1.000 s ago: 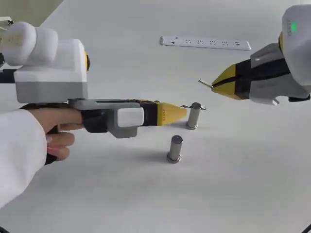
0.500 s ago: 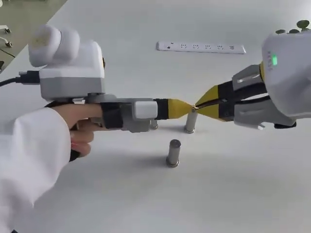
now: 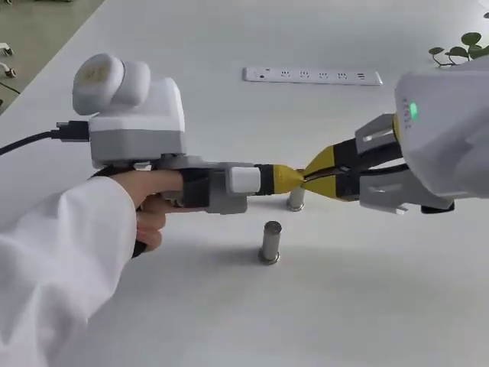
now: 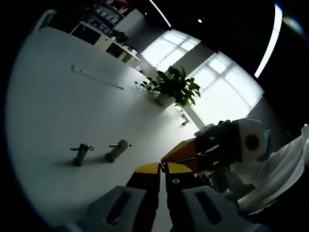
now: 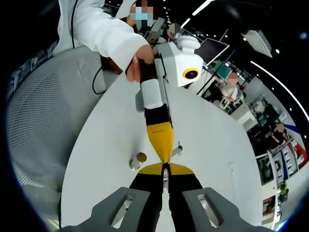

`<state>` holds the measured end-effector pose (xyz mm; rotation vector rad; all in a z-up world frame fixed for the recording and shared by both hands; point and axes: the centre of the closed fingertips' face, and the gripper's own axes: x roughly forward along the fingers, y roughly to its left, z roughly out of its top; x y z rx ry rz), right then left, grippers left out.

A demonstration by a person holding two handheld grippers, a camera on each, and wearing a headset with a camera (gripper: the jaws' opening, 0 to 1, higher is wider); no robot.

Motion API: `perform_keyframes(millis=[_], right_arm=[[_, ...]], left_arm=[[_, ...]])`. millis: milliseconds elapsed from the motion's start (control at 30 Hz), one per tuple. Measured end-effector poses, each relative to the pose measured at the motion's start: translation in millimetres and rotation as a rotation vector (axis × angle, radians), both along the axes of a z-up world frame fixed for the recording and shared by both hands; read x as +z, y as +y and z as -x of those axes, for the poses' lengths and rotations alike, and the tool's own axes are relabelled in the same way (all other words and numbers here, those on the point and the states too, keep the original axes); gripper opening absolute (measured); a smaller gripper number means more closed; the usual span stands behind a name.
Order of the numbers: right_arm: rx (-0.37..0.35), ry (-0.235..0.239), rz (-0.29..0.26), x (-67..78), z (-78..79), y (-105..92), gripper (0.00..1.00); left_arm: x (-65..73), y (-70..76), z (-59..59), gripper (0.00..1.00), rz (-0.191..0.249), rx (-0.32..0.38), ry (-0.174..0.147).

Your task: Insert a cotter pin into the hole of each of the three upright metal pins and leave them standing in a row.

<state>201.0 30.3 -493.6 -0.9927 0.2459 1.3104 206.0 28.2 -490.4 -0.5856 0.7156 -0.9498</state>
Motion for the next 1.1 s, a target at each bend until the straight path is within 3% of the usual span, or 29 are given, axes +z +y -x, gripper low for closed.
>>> perform_keyframes(millis=[333,567,700,767,967,1100], right_arm=[[0.002,0.002,-0.007,0.4,2.6,1.6,0.0],[0.027,0.001,-0.02,2.5,7.3,3.2,0.0],[0.011,0.007,-0.028,3.0,6.5,1.1,0.0],[-0.004,0.01,-0.035,3.7,5.0,-0.3,0.1],[-0.08,0.122,-0.106,4.3,4.8,-9.5,0.17],[-0.117,0.233,-0.159,1.9,9.4,-12.1,0.19]], left_arm=[[0.5,0.8,5.4,0.01,-0.02,-0.01,-0.003],[1.9,1.9,9.3,0.0,-0.003,-0.007,0.03],[4.4,3.7,9.0,0.0,-0.001,-0.003,0.018],[6.2,6.1,8.3,0.0,-0.003,0.0,0.011],[8.2,17.0,6.9,0.0,-0.052,-0.025,-0.076],[9.8,20.4,11.5,0.0,-0.113,-0.08,-0.184]])
